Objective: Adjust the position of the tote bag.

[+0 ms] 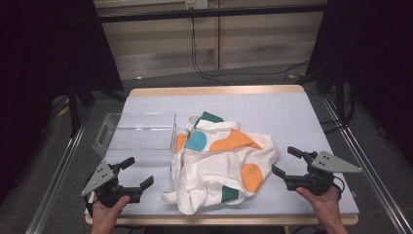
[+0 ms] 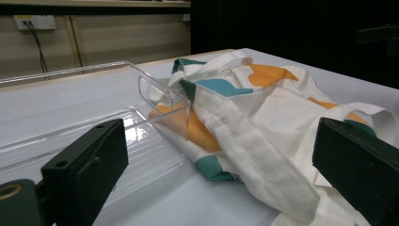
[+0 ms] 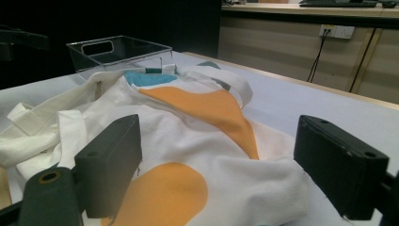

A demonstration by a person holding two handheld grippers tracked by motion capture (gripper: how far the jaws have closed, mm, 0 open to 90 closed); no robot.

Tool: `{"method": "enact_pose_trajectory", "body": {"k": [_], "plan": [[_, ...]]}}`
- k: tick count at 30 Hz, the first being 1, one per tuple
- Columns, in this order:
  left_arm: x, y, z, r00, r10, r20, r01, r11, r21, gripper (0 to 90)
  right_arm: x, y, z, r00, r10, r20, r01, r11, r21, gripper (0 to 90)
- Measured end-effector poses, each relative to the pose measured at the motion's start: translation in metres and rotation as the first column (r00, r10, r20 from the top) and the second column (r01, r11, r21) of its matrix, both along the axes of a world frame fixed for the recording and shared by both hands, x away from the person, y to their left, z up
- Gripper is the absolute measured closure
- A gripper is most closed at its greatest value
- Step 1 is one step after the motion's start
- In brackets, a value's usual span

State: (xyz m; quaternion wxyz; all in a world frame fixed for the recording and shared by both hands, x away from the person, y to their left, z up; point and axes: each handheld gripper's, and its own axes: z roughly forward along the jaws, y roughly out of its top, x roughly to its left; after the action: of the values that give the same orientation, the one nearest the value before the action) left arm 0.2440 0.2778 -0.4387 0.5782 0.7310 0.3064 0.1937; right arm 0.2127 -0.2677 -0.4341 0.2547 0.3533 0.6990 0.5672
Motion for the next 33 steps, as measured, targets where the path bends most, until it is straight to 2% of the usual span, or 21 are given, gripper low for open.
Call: {"method": "enact_pose_trajectory", "body": {"k": [1, 4, 5, 6, 8, 9, 15, 16, 18, 20, 22, 23, 27, 29, 33], "plan": [[0.000, -0.001, 0.000, 1.0000, -0.002, -0.003, 0.002, 0.9997, 0.026, 4.1, 0.001, 0.000, 0.000, 1.0000, 0.004, -0.003, -0.004, 1.0000, 0.001, 15.7], [0.000, -0.004, 0.001, 0.9999, -0.015, 0.000, 0.015, 0.9989, 0.044, 4.1, 0.002, 0.002, 0.000, 0.9997, 0.025, -0.008, -0.025, 0.9997, 0.001, 18.8], [0.000, -0.004, 0.001, 0.9999, -0.015, 0.000, 0.015, 0.9989, 0.044, 4.1, 0.002, 0.002, 0.000, 0.9997, 0.025, -0.008, -0.025, 0.9997, 0.001, 18.8], [0.000, -0.005, 0.000, 0.9996, -0.027, -0.008, 0.027, 0.9990, 0.036, 4.2, 0.003, 0.003, 0.000, 0.9982, 0.057, -0.016, -0.057, 0.9983, -0.005, 22.0], [0.000, -0.007, -0.001, 0.9995, -0.026, -0.018, 0.027, 0.9992, 0.028, 4.2, 0.004, 0.005, -0.001, 0.9974, 0.070, -0.015, -0.070, 0.9975, -0.001, 24.4], [0.000, -0.007, -0.001, 0.9994, -0.026, -0.021, 0.027, 0.9991, 0.032, 4.2, 0.005, 0.005, 0.000, 0.9952, 0.096, -0.020, -0.096, 0.9954, -0.010, 26.3], [0.003, -0.008, -0.002, 0.9993, -0.028, -0.027, 0.029, 0.9986, 0.043, 4.8, 0.004, 0.010, 0.001, 0.9952, 0.098, 0.006, -0.098, 0.9952, 0.006, 29.5], [0.003, -0.008, -0.003, 0.9988, -0.028, -0.039, 0.029, 0.9990, 0.035, 5.1, 0.004, 0.010, 0.001, 0.9947, 0.103, 0.005, -0.103, 0.9947, 0.008, 29.5], [0.005, -0.009, -0.002, 0.9987, -0.026, -0.043, 0.028, 0.9985, 0.046, 5.1, 0.005, 0.012, 0.001, 0.9952, 0.097, 0.007, -0.097, 0.9952, 0.000, 30.8], [0.005, -0.009, -0.003, 0.9982, -0.034, -0.049, 0.036, 0.9983, 0.045, 5.1, 0.006, 0.013, 0.001, 0.9927, 0.120, -0.011, -0.120, 0.9928, 0.006, 31.8], [0.006, -0.009, -0.003, 0.9980, -0.037, -0.052, 0.039, 0.9982, 0.045, 5.1, 0.005, 0.015, 0.001, 0.9935, 0.114, -0.010, -0.114, 0.9932, -0.024, 34.3], [0.006, -0.010, -0.003, 0.9979, -0.038, -0.052, 0.040, 0.9981, 0.046, 5.1, 0.006, 0.016, 0.001, 0.9935, 0.113, -0.009, -0.113, 0.9934, -0.017, 35.2], [0.005, -0.009, -0.003, 0.9979, -0.037, -0.053, 0.039, 0.9983, 0.042, 5.5, 0.010, 0.021, 0.003, 0.9889, 0.139, -0.053, -0.139, 0.9903, 0.002, 34.8], [0.005, -0.010, -0.003, 0.9982, -0.030, -0.053, 0.033, 0.9984, 0.046, 5.6, 0.012, 0.025, 0.003, 0.9880, 0.140, -0.065, -0.141, 0.9898, -0.020, 35.9], [0.003, -0.010, -0.004, 0.9981, -0.036, -0.049, 0.038, 0.9983, 0.043, 5.6, 0.015, 0.030, 0.005, 0.9818, 0.173, -0.077, -0.175, 0.9844, -0.015, 38.0]]}}
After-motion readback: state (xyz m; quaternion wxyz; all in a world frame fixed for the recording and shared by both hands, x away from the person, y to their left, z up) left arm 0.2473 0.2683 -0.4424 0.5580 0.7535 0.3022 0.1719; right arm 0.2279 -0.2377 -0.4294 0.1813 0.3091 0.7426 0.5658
